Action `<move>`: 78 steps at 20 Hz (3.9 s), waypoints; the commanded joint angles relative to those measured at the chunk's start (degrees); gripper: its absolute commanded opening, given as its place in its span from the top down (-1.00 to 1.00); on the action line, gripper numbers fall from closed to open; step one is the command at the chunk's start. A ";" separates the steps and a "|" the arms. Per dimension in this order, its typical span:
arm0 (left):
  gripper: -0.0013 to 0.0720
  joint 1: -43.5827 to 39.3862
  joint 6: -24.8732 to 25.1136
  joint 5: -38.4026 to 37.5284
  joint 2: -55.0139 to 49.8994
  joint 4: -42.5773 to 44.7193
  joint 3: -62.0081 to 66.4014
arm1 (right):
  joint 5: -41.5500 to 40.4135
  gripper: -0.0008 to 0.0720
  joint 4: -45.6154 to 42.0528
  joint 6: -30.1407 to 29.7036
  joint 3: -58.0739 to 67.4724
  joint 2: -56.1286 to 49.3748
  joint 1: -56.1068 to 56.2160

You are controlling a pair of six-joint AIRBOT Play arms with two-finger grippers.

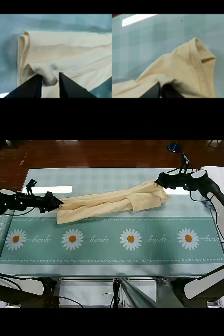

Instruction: Fold the shirts.

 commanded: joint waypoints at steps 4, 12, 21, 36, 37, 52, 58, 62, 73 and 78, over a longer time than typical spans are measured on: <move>-0.35 -0.07 1.20 2.97 -0.07 -2.78 1.11 | 1.81 0.04 -0.11 -0.83 0.07 1.79 -0.46; -0.30 6.56 -0.46 -4.87 2.47 5.16 16.90 | 10.16 -0.17 -28.96 7.34 7.58 10.25 -7.32; -0.28 5.38 -2.93 -13.75 5.25 7.65 19.63 | 26.21 -0.75 -9.07 6.23 10.71 -4.37 -13.40; -0.28 1.62 -2.91 -15.63 5.20 8.44 19.61 | 25.31 0.91 -3.19 2.54 13.94 -10.99 -0.87; -0.28 1.20 -2.93 -16.04 5.20 8.26 19.61 | 26.05 0.91 -3.34 2.58 15.58 -9.77 -0.87; 0.44 -36.68 -15.80 1.55 2.34 6.80 19.61 | 41.20 0.91 -17.20 6.78 20.57 5.35 -0.74; 0.44 -45.24 -19.54 6.97 -6.08 -3.48 19.63 | 45.79 0.91 -18.49 7.34 20.57 5.55 -0.74; 0.58 -47.71 -19.89 7.23 -9.64 -7.93 19.63 | 48.87 0.91 -18.53 8.46 20.57 7.82 -0.74; 0.85 -54.18 -24.44 14.23 -14.69 -14.21 19.67 | 49.57 0.91 -18.62 9.33 20.57 17.11 0.96; 0.85 -49.53 -13.92 10.73 -13.31 -21.18 20.22 | 50.60 0.91 -25.79 10.12 20.57 17.16 5.60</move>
